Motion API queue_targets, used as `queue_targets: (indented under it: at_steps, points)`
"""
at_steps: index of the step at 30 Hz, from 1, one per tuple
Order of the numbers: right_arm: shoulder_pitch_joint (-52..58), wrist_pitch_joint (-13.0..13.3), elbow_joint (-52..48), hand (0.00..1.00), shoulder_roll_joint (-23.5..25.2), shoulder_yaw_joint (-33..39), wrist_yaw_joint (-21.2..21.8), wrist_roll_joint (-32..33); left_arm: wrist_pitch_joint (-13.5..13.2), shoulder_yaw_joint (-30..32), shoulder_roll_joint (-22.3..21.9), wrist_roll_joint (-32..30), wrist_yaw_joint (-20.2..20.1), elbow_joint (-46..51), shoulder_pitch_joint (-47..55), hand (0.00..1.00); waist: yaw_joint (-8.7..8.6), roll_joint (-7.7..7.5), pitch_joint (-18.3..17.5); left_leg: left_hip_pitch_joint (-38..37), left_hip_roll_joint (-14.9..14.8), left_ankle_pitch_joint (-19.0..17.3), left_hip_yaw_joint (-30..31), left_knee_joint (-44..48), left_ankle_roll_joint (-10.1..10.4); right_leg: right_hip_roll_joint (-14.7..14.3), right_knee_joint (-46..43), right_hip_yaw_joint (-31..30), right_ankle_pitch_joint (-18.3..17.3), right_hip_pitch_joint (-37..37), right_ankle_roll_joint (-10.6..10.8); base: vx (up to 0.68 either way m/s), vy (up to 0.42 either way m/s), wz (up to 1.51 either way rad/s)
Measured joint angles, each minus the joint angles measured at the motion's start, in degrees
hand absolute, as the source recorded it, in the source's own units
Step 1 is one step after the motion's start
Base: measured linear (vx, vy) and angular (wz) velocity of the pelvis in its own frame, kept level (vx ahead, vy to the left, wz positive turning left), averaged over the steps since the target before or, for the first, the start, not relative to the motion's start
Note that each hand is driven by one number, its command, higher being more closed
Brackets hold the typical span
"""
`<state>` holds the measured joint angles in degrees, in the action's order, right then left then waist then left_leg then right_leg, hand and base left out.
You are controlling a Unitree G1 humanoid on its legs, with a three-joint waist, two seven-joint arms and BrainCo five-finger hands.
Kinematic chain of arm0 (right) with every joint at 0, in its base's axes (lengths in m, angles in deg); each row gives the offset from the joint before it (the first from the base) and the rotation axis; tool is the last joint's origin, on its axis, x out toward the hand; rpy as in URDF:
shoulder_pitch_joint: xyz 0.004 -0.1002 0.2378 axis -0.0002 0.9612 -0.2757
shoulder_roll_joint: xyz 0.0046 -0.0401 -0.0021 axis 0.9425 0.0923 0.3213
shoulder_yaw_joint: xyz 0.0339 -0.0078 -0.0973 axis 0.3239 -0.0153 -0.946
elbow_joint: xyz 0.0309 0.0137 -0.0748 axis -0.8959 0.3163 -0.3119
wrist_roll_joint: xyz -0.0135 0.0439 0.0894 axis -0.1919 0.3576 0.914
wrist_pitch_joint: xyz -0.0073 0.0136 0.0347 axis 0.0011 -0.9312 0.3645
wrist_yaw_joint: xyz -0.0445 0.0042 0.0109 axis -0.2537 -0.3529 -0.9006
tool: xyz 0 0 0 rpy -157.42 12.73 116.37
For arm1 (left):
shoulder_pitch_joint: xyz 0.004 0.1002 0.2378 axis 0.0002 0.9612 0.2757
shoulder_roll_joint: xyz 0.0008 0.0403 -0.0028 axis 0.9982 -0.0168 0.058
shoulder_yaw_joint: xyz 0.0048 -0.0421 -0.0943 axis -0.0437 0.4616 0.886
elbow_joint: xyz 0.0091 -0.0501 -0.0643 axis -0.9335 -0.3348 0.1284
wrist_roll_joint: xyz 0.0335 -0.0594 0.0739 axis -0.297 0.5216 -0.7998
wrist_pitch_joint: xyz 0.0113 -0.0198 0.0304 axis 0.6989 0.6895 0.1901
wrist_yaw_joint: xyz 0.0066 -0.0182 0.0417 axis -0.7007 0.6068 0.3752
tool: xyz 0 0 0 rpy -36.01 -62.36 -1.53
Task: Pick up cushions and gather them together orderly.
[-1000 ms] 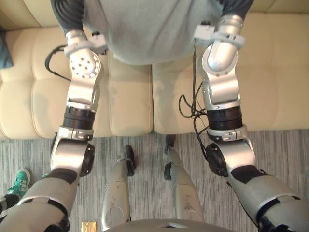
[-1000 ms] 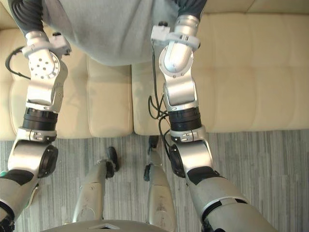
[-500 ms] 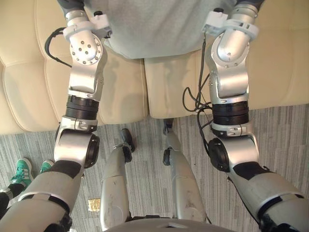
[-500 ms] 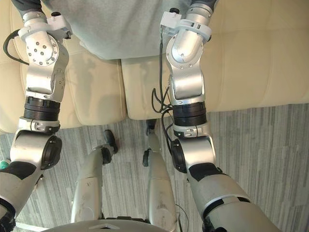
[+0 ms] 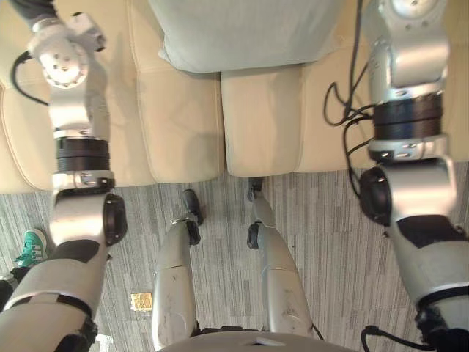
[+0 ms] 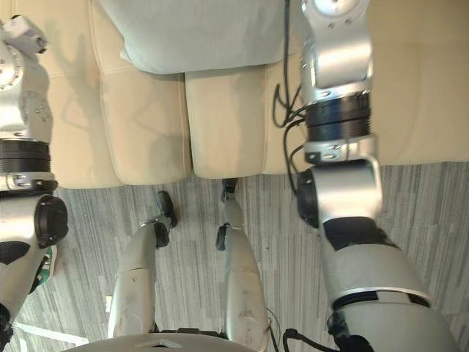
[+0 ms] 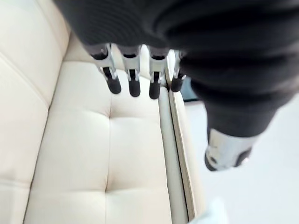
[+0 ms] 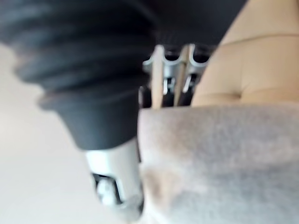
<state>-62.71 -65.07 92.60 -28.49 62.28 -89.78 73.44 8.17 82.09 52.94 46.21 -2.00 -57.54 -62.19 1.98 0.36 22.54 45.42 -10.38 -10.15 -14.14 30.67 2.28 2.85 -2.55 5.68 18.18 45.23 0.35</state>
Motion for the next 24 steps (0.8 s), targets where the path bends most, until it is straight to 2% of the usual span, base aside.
queue_targets:
  at_steps: [6, 9, 11, 12, 15, 17, 18, 20, 21, 22, 24]
  points:
    - [-2.9, 0.8, 0.0, 0.0, -3.2, -2.7, 0.1, 2.3, 0.0, 0.8, 1.8, 1.3, -2.2, 0.0, 1.3, 0.0, 0.07, -0.04, -0.1, -3.1, 0.8, 0.9, 0.9, -2.0, -0.1, 0.5, 0.3, 0.3, -0.1, -3.4, -0.1, 0.01, -0.029, 0.14]
    - [-1.4, 1.0, -0.8, 0.0, -5.8, -2.6, 0.3, 3.9, -0.2, 0.9, 4.1, 2.1, -3.1, 2.8, 5.2, 0.0, 0.04, -0.04, -0.1, -2.6, 1.0, 1.2, 1.5, -1.8, -0.1, 0.7, 0.5, 1.3, -0.4, -3.5, -0.4, 0.0, -0.04, 0.15]
    - [5.7, 1.0, -5.8, 0.0, -9.1, -2.5, 1.9, 4.6, -0.6, 1.9, 4.6, 2.9, -4.1, 8.9, 12.4, 0.0, 0.08, -0.09, -0.1, -2.8, 1.0, 1.3, 1.8, -1.8, 0.0, 0.6, 1.8, 1.4, -0.4, -4.6, -0.4, 0.0, -0.056, 0.07]
    - [14.2, 1.2, -11.5, 0.0, -11.2, -2.2, 2.7, 4.4, -1.6, 3.3, 4.6, 3.3, -4.7, 12.7, 19.3, 0.0, 0.08, -0.09, -0.1, -3.7, 0.8, 1.2, 1.9, -1.8, 0.0, 0.4, 2.2, 1.6, -0.4, -5.6, -0.4, 0.01, -0.039, 0.0]
    - [29.5, 1.7, -17.5, 0.0, -12.0, 2.8, 5.1, 3.4, -2.2, 5.1, 3.2, 3.4, -5.1, 17.7, 30.9, 0.0, 0.32, -0.1, -0.1, -6.1, 0.7, 1.1, 1.7, -2.4, 0.2, 0.2, 2.2, 1.6, -0.8, -7.6, -0.3, 0.02, -0.047, 0.0]
    - [45.9, 2.2, -20.7, 0.0, -10.8, 10.8, 6.9, 0.9, -2.6, 6.1, -1.1, 1.5, -5.9, 23.1, 42.1, 0.0, 0.83, -0.16, -0.2, -9.0, 0.9, 0.9, 1.8, -3.7, 0.3, 0.3, 1.9, 1.8, -2.3, -10.2, 0.0, 0.02, -0.045, 0.07]
    - [49.0, 2.3, -21.3, 0.0, -10.1, 12.2, 7.2, 0.9, -2.7, 6.3, -2.1, 1.0, -6.0, 24.1, 44.6, 0.0, 0.86, -0.14, -0.2, -9.6, 1.0, 0.9, 1.8, -3.9, 0.3, 0.4, 1.8, 1.8, -2.6, -10.7, 0.1, 0.02, -0.043, 0.07]
    - [63.3, 3.3, -23.7, 0.0, -4.4, 18.6, 8.9, -1.8, -2.7, 7.2, -7.9, -2.2, -6.7, 25.8, 55.4, 0.0, 0.72, -0.15, -1.7, -12.5, 1.4, 0.9, 2.0, -5.6, 0.4, 0.7, 1.4, 2.7, -4.2, -12.8, 0.2, 0.03, -0.052, 0.09]
    - [65.9, 3.4, -23.9, 0.0, -2.8, 19.7, 9.2, -2.7, -2.7, 7.2, -9.3, -2.6, -7.0, 25.5, 57.3, 0.0, 0.72, -0.2, -2.2, -13.0, 1.5, 0.9, 2.0, -6.1, 0.5, 0.7, 1.4, 2.8, -4.5, -13.2, 0.2, 0.04, -0.057, 0.07]
    - [72.2, 3.4, -24.0, 0.0, 1.8, 21.9, 10.0, -4.2, -2.6, 7.2, -13.4, -3.5, -8.1, 24.1, 62.6, 0.0, 0.77, -0.21, -4.4, -14.4, 1.8, 1.1, 1.9, -7.3, 0.6, 0.8, 1.4, 2.8, -5.0, -13.9, 0.2, 0.04, -0.044, 0.03]
    - [77.4, 3.4, -24.0, 0.0, 7.3, 23.2, 10.7, -5.9, -2.5, 7.3, -17.7, -4.0, -8.7, 20.9, 66.4, 0.0, 0.85, -0.13, -5.4, -16.9, 1.7, 1.1, 1.8, -8.3, 0.8, 0.7, 1.4, 2.9, -5.7, -16.0, 0.2, 0.07, -0.044, -0.01]
